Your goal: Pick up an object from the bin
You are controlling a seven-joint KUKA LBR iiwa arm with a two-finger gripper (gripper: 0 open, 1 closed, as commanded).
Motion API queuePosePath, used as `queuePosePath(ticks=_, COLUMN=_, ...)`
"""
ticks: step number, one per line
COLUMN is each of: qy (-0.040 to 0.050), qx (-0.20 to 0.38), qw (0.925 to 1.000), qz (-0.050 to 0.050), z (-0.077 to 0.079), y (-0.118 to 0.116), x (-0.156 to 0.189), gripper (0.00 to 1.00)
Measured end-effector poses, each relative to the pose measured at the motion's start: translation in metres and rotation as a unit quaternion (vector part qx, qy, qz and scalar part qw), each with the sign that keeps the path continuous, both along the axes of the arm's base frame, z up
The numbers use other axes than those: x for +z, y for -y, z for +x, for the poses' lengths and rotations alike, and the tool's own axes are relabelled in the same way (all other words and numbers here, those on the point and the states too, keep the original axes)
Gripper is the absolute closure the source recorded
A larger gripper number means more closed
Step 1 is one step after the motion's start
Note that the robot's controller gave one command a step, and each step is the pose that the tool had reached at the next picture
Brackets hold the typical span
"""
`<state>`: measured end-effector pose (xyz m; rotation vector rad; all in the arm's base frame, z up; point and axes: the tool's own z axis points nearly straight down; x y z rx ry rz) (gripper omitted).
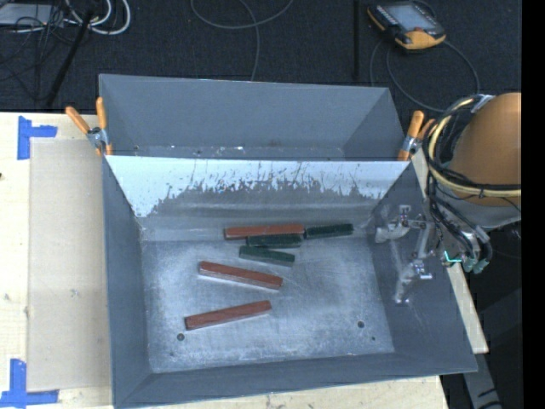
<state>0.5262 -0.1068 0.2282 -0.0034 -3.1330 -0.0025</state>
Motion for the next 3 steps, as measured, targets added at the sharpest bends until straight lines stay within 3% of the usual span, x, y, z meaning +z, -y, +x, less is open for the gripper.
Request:
queuePosePath(ticks=1, qy=0.004, qx=0.002, qw=1.0, qz=-0.001, z=0.002, y=-0.001, x=0.004, gripper=0.0)
queuePosePath(ticks=2, qy=0.0049, qx=0.027, qw=0.9996, qz=-0.001, z=0.015, y=-0.052, x=-0.022, gripper=0.0)
queuePosePath(ticks=3, qy=0.0045, qx=0.044, qw=0.999, qz=0.001, z=0.064, y=-0.073, x=-0.033, gripper=0.0)
